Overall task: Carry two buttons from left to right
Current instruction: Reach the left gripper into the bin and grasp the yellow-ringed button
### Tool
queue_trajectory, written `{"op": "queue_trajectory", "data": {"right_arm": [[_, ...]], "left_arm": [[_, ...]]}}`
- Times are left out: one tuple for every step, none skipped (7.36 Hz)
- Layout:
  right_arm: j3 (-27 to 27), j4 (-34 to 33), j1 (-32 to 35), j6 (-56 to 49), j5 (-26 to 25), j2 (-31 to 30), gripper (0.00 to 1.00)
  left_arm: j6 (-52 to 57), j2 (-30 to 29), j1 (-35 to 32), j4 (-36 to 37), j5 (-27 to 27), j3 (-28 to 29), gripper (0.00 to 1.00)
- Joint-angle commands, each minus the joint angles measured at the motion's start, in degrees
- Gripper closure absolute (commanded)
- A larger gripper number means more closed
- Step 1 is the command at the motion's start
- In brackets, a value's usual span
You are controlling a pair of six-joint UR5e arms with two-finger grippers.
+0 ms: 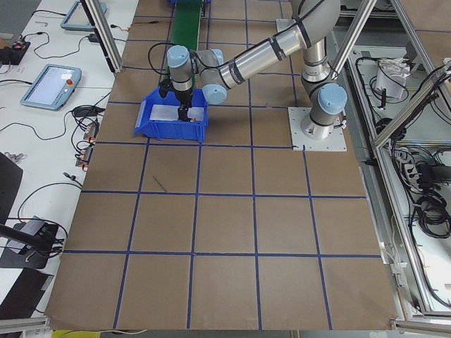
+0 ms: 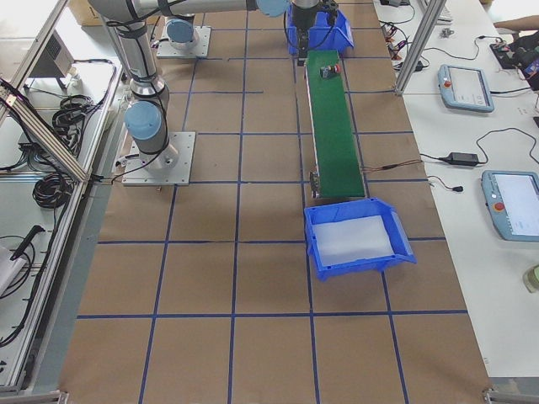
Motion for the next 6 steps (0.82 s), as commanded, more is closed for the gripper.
{"op": "queue_trajectory", "data": {"right_arm": [[0.0,0.0,0.0,0.0,0.0,0.0,0.0],[0.0,0.0,0.0,0.0,0.0,0.0,0.0],[0.0,0.0,0.0,0.0,-0.1,0.0,0.0],[0.0,0.0,0.0,0.0,0.0,0.0,0.0],[0.0,0.0,0.0,0.0,-0.1,0.0,0.0],[0.0,0.0,0.0,0.0,-0.1,0.0,0.0]], "left_arm": [[0.3,-0.6,0.0,0.8,-1.2,0.1,0.05],[0.2,-1.0,-0.1,1.1,-1.3,0.1,0.05],[0.2,-1.9,-0.5,2.3,-1.3,0.1,0.05],[0.3,-2.2,-0.5,3.1,-1.3,0.1,0.05],[0.3,-2.7,-0.4,3.4,-1.3,0.1,0.1],[0.3,-3.7,-0.4,4.8,-1.3,0.1,0.1]]}}
